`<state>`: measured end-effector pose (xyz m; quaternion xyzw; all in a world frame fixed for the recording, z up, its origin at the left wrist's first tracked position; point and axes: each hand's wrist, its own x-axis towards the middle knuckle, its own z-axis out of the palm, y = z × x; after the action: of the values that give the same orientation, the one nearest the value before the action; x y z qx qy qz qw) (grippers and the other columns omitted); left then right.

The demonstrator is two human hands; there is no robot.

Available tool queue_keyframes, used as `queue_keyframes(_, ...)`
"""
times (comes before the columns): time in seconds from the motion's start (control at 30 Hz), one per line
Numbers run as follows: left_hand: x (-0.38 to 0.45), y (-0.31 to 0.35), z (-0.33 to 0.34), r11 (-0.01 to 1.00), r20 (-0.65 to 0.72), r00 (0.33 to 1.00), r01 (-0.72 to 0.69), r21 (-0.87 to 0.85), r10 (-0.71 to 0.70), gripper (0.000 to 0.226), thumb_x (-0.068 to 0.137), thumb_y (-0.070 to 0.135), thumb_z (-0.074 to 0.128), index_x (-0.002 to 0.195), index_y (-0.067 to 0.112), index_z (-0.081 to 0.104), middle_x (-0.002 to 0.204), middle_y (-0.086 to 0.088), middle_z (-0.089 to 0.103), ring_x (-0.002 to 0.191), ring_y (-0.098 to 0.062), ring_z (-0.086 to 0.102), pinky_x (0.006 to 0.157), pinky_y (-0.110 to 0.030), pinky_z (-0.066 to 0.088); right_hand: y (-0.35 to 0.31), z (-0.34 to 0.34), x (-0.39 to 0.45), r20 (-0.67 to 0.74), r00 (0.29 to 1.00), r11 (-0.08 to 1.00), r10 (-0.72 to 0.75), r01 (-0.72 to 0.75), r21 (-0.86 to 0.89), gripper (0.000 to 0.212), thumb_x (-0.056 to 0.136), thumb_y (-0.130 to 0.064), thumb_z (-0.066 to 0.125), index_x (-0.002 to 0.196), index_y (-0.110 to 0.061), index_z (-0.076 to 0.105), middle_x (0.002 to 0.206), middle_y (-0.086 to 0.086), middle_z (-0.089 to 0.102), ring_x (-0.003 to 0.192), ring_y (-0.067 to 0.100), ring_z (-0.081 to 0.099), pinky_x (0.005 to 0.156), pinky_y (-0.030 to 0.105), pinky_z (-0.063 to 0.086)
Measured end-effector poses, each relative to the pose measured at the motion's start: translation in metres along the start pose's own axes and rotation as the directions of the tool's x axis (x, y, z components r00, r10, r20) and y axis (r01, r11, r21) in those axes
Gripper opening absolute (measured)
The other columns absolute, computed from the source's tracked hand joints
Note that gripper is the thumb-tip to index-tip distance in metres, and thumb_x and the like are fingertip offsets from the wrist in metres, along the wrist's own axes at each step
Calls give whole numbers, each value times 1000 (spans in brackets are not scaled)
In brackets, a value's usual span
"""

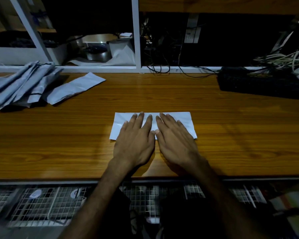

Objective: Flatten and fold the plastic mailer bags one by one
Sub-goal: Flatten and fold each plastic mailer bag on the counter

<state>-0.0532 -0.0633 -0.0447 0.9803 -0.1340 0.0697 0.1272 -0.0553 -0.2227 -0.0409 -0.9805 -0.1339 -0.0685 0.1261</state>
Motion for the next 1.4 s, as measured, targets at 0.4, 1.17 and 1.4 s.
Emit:
queue_keyframes(0.4, 0, -11, -3, 969, 45, 971, 230, 93, -235, 98, 91, 86, 9, 166, 22, 8, 175, -5, 2, 161, -23, -2, 127, -51, -1, 9, -4, -6, 37, 974, 975, 223, -223, -21, 81, 105, -64, 16, 165, -11, 12, 173, 7, 7, 160, 20, 4, 130, 40, 4)
queue_keyframes(1.17, -29, -73, -38, 958, 47, 959, 274, 78, -279, 55, 110, 42, 22, 163, 28, 19, 173, -8, 14, 159, -33, 6, 125, -64, 6, 64, -19, -23, -53, 977, 978, 209, -209, -2, 59, 106, -8, 33, 164, -17, 22, 171, 1, 19, 158, 18, 15, 128, 41, 9)
queue_keyframes(1.4, -18, -89, -43, 945, -18, 960, 270, -187, -278, 45, 108, 43, 47, 147, 25, 54, 160, -9, 44, 153, -33, 30, 124, -62, 11, 62, -23, -26, -160, 956, 954, 246, -210, 215, 50, 109, -14, 39, 158, -21, 40, 166, -1, 35, 153, 13, 28, 126, 35, 11)
